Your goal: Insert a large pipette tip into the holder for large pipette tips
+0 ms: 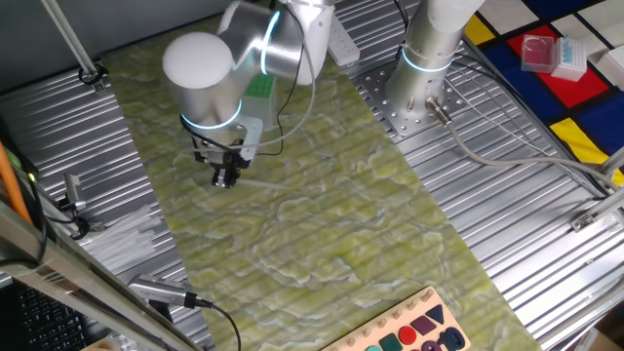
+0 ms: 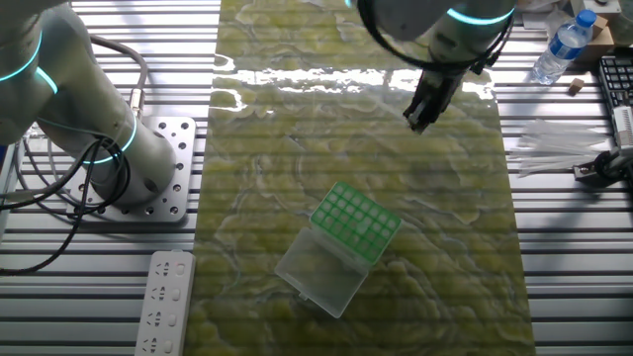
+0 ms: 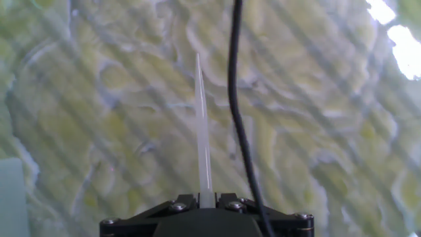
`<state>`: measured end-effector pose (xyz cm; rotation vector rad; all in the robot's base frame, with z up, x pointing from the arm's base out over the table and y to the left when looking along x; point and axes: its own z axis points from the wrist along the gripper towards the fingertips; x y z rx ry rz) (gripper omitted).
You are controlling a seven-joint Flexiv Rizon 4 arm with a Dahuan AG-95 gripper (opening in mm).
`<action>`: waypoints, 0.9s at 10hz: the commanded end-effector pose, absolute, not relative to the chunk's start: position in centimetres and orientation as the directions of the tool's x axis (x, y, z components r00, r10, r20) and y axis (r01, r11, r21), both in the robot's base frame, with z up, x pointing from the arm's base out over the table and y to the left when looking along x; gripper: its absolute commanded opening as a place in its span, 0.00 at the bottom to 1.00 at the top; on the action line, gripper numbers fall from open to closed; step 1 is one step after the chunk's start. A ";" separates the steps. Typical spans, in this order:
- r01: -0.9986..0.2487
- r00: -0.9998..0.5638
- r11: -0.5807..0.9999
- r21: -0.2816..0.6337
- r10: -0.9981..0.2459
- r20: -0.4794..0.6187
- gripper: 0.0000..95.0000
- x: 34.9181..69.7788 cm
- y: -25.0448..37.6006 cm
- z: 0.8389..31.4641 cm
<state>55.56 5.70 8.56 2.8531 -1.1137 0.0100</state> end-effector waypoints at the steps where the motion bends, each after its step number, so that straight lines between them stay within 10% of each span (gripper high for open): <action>1: -0.805 0.593 -0.584 0.106 -0.800 0.090 0.00 55.7 4.6 11.2; 9: -0.995 0.040 -0.025 0.092 -0.984 0.174 0.00 55.5 0.5 16.6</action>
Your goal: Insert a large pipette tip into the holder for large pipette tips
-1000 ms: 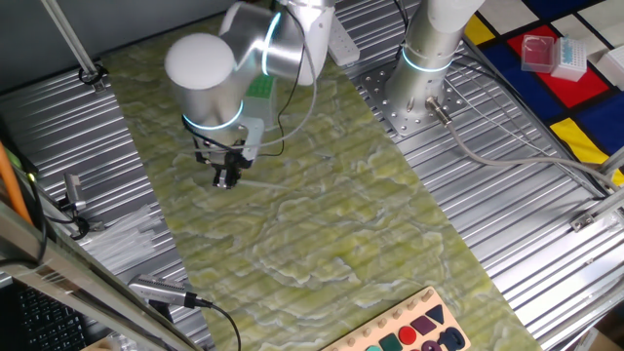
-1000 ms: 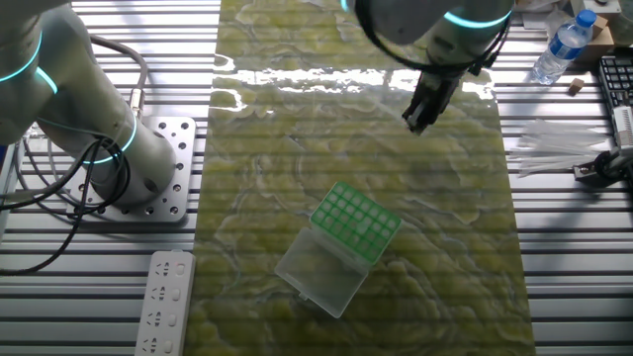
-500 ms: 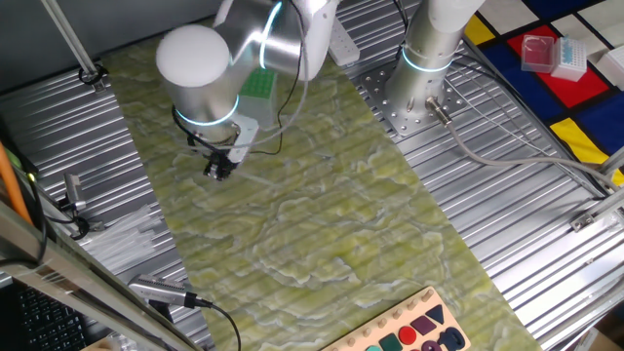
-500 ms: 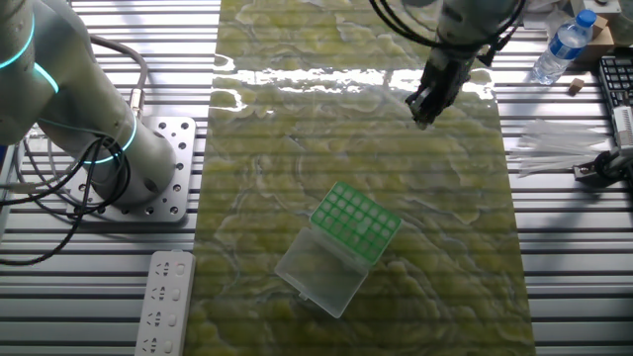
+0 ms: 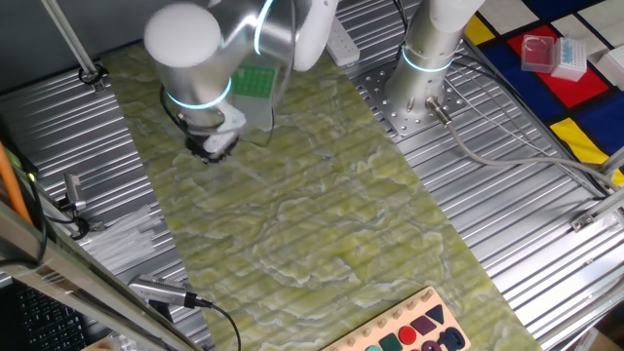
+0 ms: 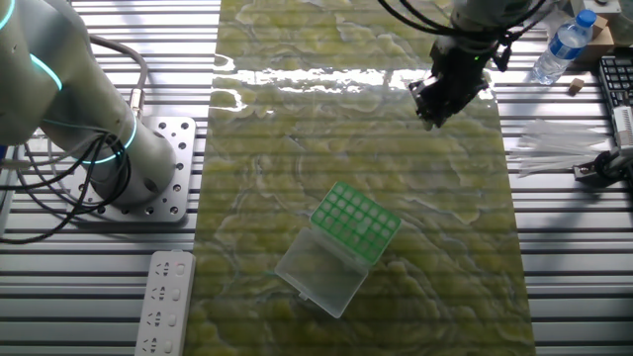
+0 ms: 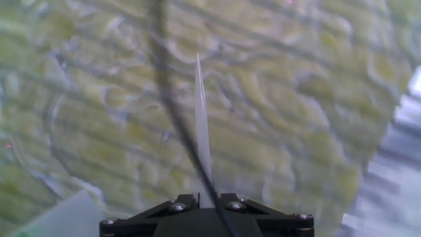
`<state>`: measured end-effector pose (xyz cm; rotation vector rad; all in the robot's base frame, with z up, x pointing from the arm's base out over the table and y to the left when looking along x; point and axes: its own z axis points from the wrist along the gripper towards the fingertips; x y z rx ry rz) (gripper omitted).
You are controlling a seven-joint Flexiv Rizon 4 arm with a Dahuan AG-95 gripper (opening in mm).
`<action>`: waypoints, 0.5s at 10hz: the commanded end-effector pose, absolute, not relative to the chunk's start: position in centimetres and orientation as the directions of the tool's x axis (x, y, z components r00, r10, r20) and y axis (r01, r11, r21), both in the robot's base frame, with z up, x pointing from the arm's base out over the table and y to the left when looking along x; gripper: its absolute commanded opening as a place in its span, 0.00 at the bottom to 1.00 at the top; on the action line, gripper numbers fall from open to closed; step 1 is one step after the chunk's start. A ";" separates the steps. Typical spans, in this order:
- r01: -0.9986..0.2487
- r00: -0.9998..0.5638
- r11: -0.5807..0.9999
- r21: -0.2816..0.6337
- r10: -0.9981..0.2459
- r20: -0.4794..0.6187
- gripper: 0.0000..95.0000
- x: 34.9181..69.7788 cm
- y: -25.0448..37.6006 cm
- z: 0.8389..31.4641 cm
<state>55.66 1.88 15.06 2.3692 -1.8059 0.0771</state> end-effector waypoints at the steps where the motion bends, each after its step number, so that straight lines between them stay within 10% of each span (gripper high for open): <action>1: -0.996 0.019 -0.001 0.091 -0.980 0.196 0.00 55.4 0.2 16.8; 5: -0.988 -0.106 0.135 0.075 -0.946 0.305 0.00 54.5 -1.4 17.7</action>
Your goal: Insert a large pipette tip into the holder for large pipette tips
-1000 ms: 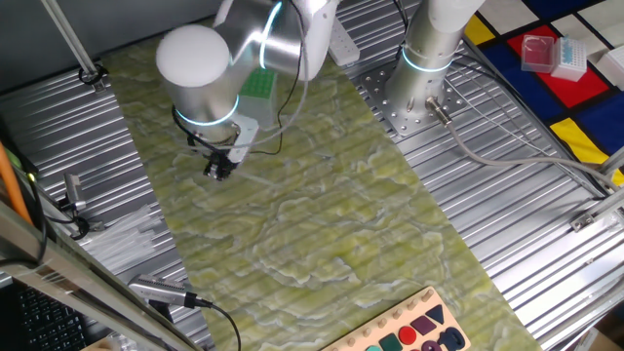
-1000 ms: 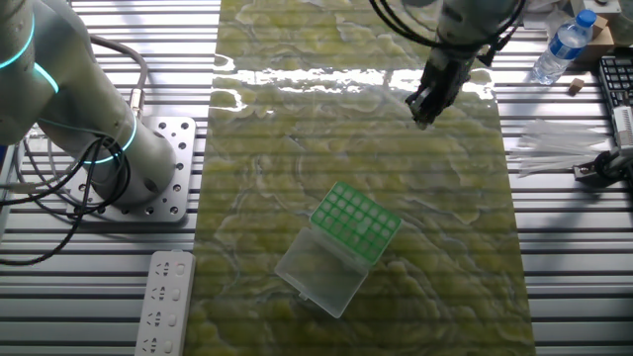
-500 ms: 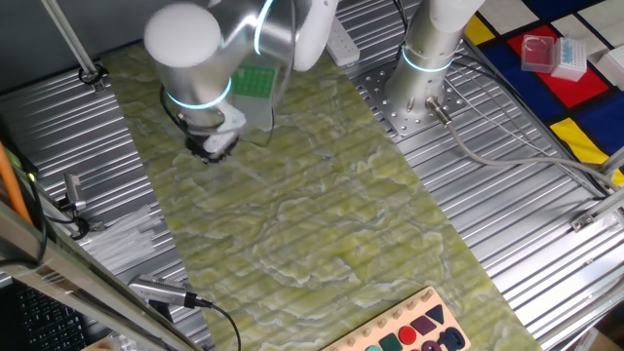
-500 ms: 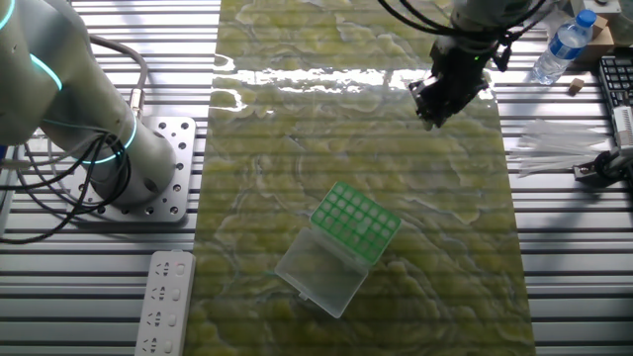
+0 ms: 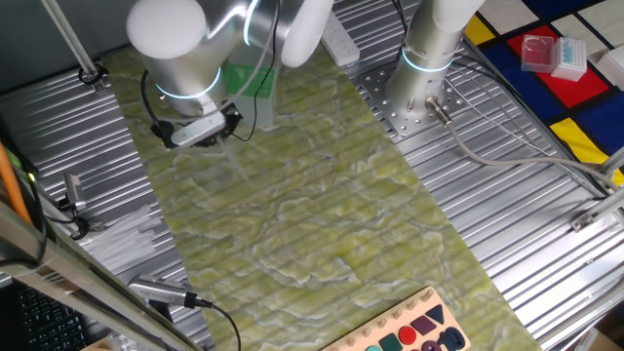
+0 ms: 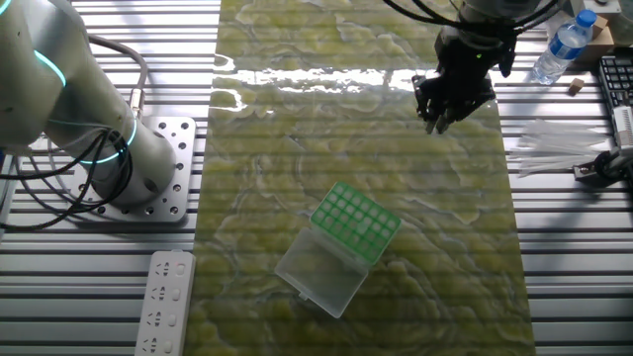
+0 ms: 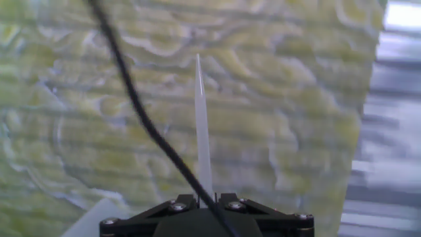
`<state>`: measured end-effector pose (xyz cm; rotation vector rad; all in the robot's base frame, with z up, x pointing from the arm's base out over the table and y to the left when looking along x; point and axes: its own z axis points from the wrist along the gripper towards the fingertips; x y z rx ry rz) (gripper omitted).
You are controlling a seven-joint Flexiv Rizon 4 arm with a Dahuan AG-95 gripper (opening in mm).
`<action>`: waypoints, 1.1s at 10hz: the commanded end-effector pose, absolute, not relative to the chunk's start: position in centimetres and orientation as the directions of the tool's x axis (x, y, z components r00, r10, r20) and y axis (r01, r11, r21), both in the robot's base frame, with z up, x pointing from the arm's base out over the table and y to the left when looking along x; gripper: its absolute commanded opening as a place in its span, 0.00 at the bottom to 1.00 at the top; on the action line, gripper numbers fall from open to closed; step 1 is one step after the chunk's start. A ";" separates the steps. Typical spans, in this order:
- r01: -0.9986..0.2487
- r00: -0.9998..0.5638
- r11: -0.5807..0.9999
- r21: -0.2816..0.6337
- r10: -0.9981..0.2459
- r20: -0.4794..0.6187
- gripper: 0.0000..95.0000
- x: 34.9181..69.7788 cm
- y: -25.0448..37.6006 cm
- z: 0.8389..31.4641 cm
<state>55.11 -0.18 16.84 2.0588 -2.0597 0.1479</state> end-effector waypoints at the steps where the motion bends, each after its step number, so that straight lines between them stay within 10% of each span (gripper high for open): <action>1: -0.982 -0.137 0.174 0.079 -0.928 0.346 0.00 54.2 -2.0 18.1; 11: -0.960 -0.182 0.262 0.100 -0.854 0.487 0.00 51.2 -5.6 19.8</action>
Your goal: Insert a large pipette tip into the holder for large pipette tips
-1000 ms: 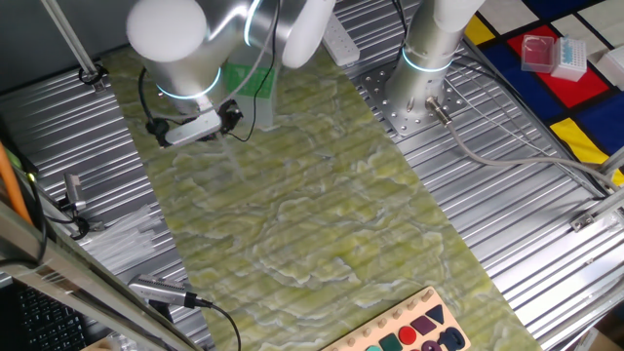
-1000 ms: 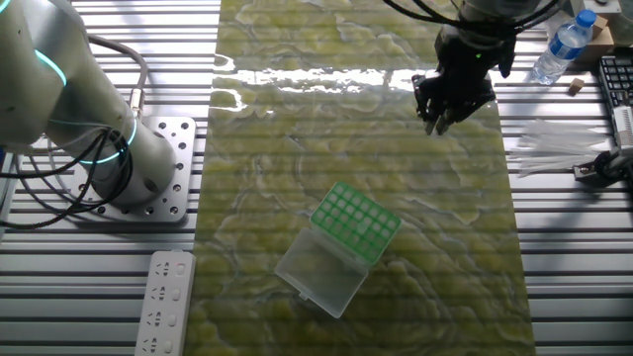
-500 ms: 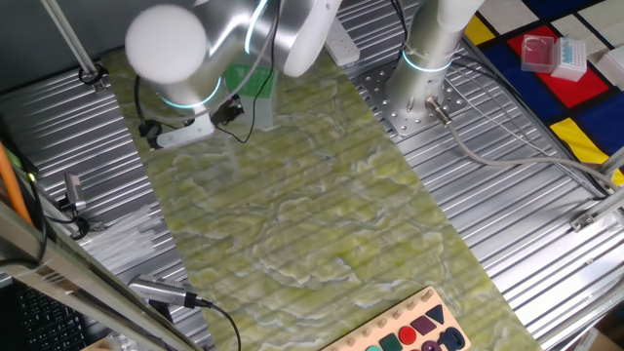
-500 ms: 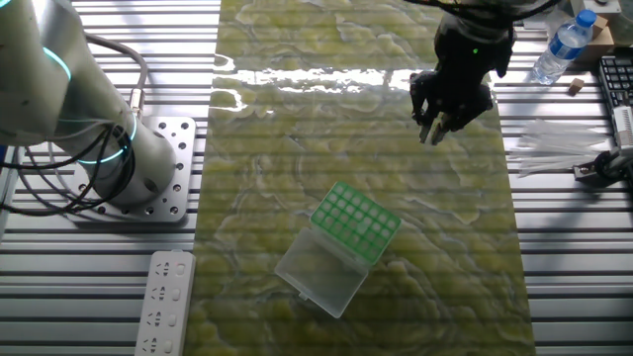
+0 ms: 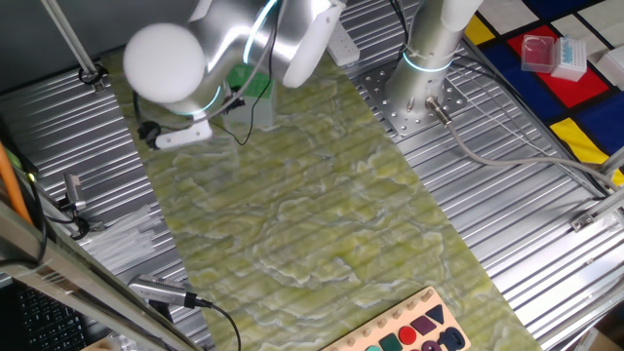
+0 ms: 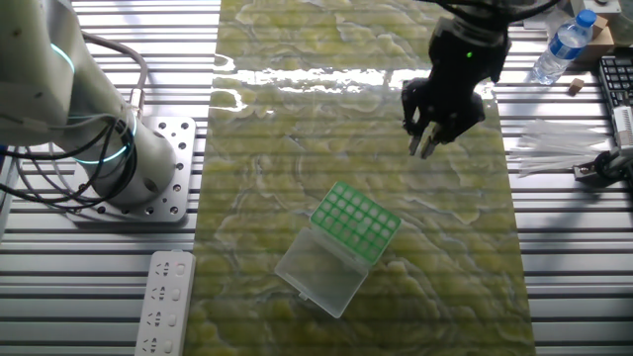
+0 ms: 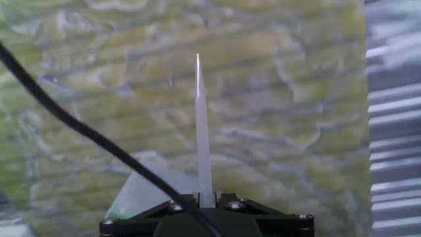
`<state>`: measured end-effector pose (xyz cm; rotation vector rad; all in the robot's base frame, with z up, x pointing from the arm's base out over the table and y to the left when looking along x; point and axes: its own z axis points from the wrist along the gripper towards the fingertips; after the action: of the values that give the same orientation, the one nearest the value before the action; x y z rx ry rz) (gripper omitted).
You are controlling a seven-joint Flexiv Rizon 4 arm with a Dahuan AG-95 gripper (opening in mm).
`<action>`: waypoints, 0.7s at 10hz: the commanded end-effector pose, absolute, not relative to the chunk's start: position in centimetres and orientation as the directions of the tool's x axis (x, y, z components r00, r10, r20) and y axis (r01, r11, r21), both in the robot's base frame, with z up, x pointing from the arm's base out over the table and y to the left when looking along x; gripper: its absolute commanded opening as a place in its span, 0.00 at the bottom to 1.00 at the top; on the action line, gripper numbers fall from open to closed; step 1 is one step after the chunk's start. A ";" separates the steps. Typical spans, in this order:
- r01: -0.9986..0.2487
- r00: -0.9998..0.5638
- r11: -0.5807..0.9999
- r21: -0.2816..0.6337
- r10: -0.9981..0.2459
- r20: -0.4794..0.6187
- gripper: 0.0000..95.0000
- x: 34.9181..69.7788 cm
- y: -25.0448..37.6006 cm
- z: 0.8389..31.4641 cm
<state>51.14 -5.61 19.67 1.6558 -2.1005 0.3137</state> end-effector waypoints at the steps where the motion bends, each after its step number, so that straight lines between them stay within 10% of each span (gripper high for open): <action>1: -0.960 -0.177 0.260 0.100 -0.846 0.504 0.00 50.8 -5.6 19.9; 7: -0.956 -0.192 0.277 0.098 -0.842 0.504 0.00 52.4 -4.3 19.4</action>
<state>52.19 -4.45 19.36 1.6191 -2.0961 0.3327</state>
